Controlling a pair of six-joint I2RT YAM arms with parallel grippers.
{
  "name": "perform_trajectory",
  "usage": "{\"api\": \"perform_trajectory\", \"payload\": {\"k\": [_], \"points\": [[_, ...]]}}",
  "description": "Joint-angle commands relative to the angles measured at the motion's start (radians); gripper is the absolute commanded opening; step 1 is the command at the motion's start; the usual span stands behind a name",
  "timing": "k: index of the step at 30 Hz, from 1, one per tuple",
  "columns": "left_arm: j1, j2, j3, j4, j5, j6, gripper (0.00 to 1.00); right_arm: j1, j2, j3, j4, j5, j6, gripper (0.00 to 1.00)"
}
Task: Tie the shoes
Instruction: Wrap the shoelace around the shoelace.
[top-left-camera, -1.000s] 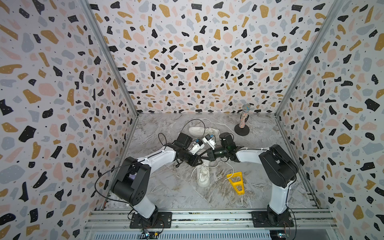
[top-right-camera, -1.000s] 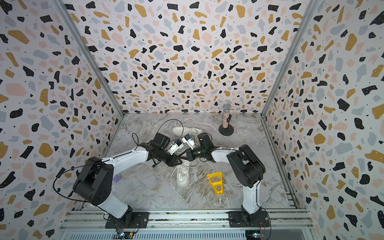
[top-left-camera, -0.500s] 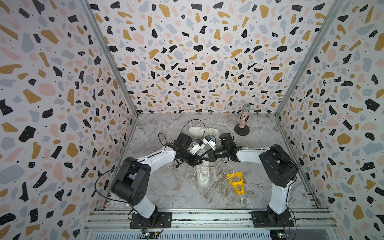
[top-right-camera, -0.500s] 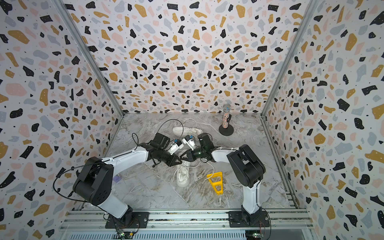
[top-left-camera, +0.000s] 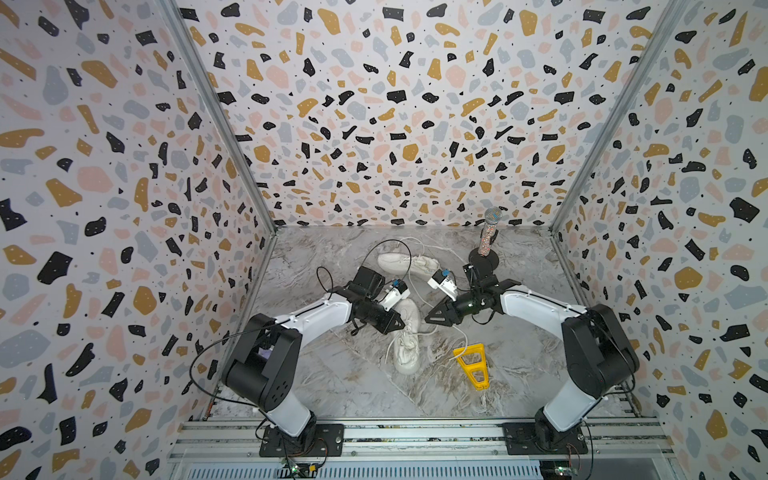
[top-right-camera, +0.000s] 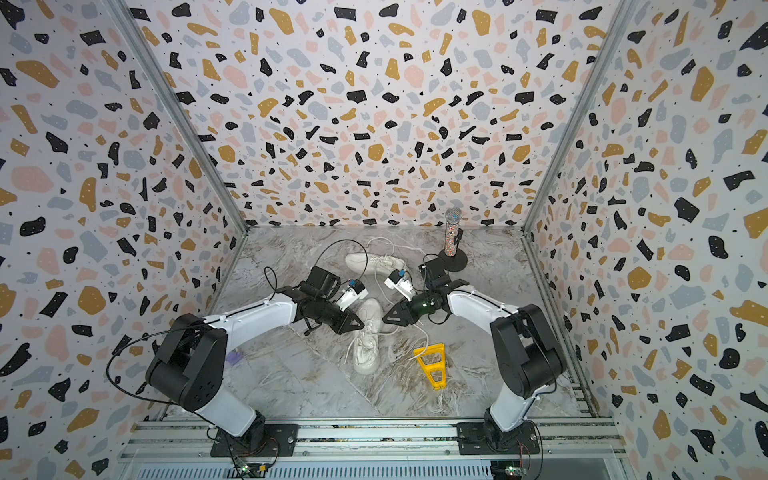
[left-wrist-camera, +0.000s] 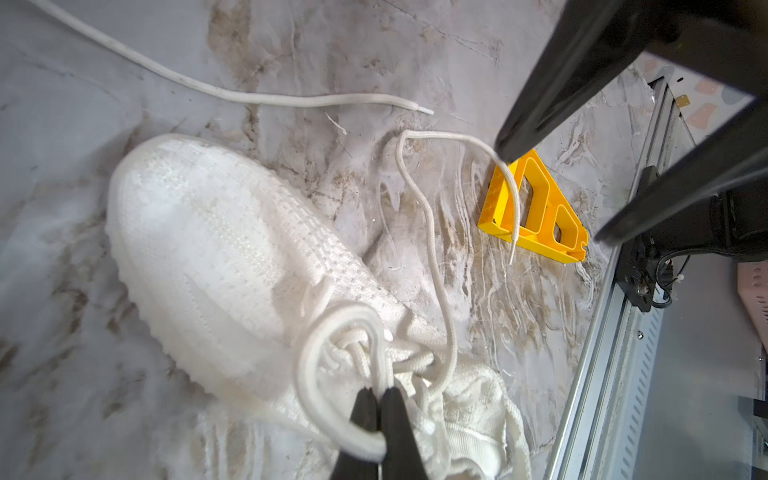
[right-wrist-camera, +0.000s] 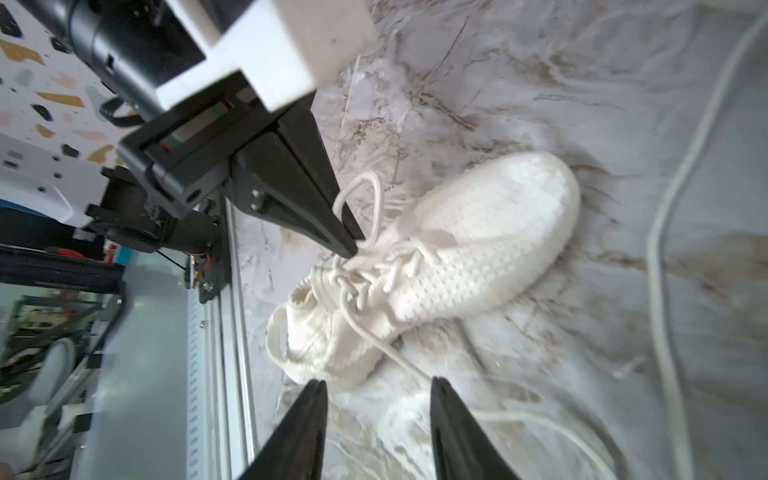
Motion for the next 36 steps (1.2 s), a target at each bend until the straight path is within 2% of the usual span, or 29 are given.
{"api": "perform_trajectory", "payload": {"k": [1, 4, 6, 18, 22, 27, 31, 36], "points": [[-0.002, -0.018, -0.007, 0.002, 0.019, 0.025, 0.0, 0.003, -0.056, -0.006, -0.281, 0.275, -0.19, 0.46], [-0.003, -0.012, -0.001, -0.002, 0.021, 0.025, 0.0, 0.003, -0.068, -0.019, -0.334, 0.451, -0.201, 0.47], [-0.003, -0.012, 0.001, -0.001, 0.023, 0.025, 0.0, 0.004, -0.068, -0.031, -0.337, 0.503, -0.201, 0.47], [-0.002, -0.012, 0.004, -0.007, 0.022, 0.028, 0.0, 0.003, 0.088, -0.006, -0.31, 0.562, -0.103, 0.45], [-0.003, -0.013, 0.004, -0.008, 0.022, 0.029, 0.0, 0.003, 0.116, -0.002, -0.297, 0.571, -0.095, 0.37], [-0.002, -0.018, 0.004, -0.01, 0.021, 0.034, 0.0, 0.003, 0.124, 0.009, -0.298, 0.583, -0.092, 0.16], [-0.001, -0.032, -0.003, -0.01, 0.026, 0.057, 0.0, 0.0, 0.075, 0.034, -0.291, 0.582, -0.109, 0.02], [-0.001, -0.04, -0.019, 0.008, 0.036, 0.089, 0.0, -0.017, -0.021, 0.067, -0.22, 0.439, -0.107, 0.0]]}}
